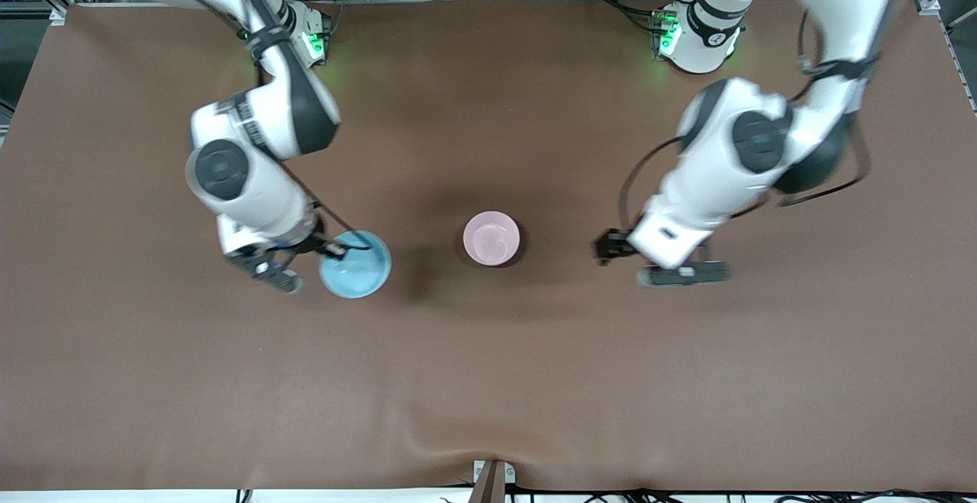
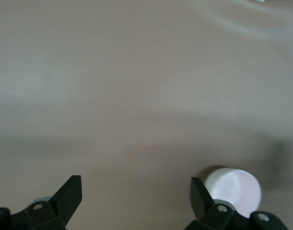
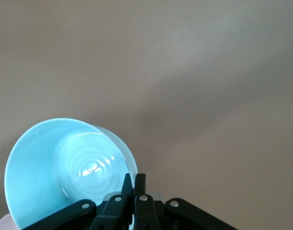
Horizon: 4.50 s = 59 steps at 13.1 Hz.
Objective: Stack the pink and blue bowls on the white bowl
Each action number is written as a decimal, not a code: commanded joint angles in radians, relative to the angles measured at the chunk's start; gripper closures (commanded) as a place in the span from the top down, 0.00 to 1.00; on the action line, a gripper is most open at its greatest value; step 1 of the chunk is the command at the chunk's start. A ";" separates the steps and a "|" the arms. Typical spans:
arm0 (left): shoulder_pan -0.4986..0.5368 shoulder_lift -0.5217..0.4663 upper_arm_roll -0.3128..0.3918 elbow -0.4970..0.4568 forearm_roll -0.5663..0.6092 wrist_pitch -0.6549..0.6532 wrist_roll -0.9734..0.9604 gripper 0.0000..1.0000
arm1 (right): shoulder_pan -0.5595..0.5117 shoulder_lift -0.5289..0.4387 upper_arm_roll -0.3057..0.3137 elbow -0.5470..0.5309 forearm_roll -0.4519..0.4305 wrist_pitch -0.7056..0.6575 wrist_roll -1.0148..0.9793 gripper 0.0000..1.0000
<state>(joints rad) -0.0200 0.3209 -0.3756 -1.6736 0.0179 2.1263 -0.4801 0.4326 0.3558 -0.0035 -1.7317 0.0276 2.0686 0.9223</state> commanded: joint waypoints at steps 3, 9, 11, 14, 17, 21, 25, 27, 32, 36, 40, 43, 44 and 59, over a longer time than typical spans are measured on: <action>0.146 -0.109 -0.012 0.096 0.010 -0.294 0.144 1.00 | 0.190 -0.012 -0.015 -0.025 0.014 0.030 0.286 0.00; 0.192 -0.242 -0.016 0.126 -0.001 -0.499 0.147 1.00 | 0.304 0.116 -0.016 -0.020 0.009 0.292 0.553 0.00; 0.192 -0.273 -0.017 0.123 0.000 -0.535 0.156 1.00 | 0.304 0.143 -0.016 -0.016 0.005 0.315 0.556 0.00; 0.196 -0.309 -0.014 0.117 -0.001 -0.562 0.161 1.00 | 0.316 0.150 -0.016 -0.016 0.000 0.318 0.590 0.00; 0.201 -0.325 -0.011 0.109 -0.003 -0.569 0.161 1.00 | 0.348 0.175 -0.018 -0.015 -0.005 0.318 0.612 0.00; 0.221 -0.335 -0.009 0.103 -0.007 -0.572 0.163 1.00 | 0.362 0.199 -0.020 -0.009 -0.009 0.323 0.630 0.00; 0.236 -0.335 -0.008 0.103 -0.035 -0.572 0.186 1.00 | 0.362 0.227 -0.020 -0.003 -0.015 0.378 0.633 0.00; 0.238 -0.335 -0.008 0.101 -0.035 -0.572 0.195 1.00 | 0.360 0.227 -0.020 -0.002 -0.014 0.377 0.635 0.88; 0.238 -0.333 -0.009 0.095 -0.035 -0.572 0.195 1.00 | 0.342 0.189 -0.035 0.037 -0.017 0.355 0.633 1.00; 0.238 -0.332 -0.008 0.094 -0.044 -0.569 0.195 1.00 | 0.284 0.071 -0.108 0.041 -0.015 0.227 0.445 1.00; 0.238 -0.330 -0.008 0.087 -0.056 -0.569 0.195 1.00 | 0.141 -0.049 -0.108 0.034 -0.002 0.003 0.087 1.00; 0.236 -0.327 -0.008 0.087 -0.056 -0.568 0.195 1.00 | 0.004 -0.145 -0.107 0.034 0.015 -0.154 -0.202 1.00; 0.236 -0.325 -0.009 0.087 -0.056 -0.566 0.195 1.00 | -0.047 -0.174 -0.107 0.034 0.034 -0.200 -0.297 1.00; 0.236 -0.322 -0.011 0.081 -0.056 -0.565 0.195 1.00 | -0.534 -0.340 0.030 0.172 -0.003 -0.582 -0.971 1.00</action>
<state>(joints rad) 0.2031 0.0177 -0.3821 -1.5762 -0.0163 1.5620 -0.3127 -0.0547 0.0226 -0.0212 -1.5696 0.0463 1.5092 -0.0299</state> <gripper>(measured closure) 0.000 0.000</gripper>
